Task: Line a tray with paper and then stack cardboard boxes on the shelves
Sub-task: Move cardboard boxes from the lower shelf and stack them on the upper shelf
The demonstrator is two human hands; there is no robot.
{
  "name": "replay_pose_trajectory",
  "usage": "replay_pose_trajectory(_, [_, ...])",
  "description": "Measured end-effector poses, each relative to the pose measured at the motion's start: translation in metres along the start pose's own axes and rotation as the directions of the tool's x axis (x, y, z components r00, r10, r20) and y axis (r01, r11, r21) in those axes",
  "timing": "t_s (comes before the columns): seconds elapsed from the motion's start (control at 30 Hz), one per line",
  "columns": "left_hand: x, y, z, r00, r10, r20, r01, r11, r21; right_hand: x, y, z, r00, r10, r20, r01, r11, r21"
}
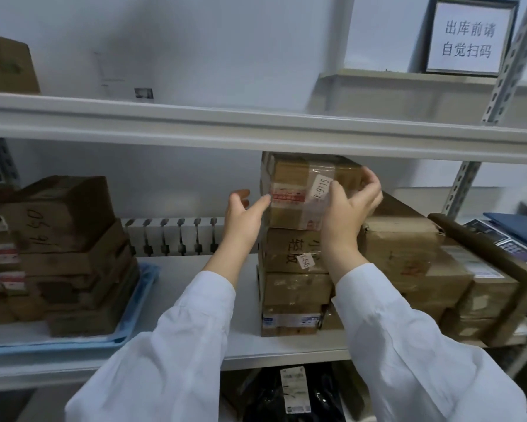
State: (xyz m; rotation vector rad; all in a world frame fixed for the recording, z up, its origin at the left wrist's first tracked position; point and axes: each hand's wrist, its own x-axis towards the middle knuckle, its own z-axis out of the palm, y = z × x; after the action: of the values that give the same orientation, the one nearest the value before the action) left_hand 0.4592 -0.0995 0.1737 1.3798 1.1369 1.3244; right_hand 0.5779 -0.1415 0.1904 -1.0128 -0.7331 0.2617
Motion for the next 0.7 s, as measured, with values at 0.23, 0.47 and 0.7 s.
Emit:
replay_pose_trajectory(0.23, [0.005,0.011,0.026,0.987,-0.064,0.146,0.078,0.993,-0.094,0.045,0.009,-0.014,0.929,0.329,0.170,-0.319,0.944,-0.082])
replay_pose_trajectory(0.47, [0.002,0.015,0.023,0.996,-0.001,0.084,0.011,0.993,-0.117,0.047,0.011,-0.008,0.949,0.250,0.190,-0.238,0.968,-0.085])
replay_pose_trajectory(0.7, [0.006,0.021,0.005,0.994,-0.089,-0.067,0.069,0.964,-0.257,0.028,0.006,0.001,0.943,0.126,0.307,-0.134,0.991,0.003])
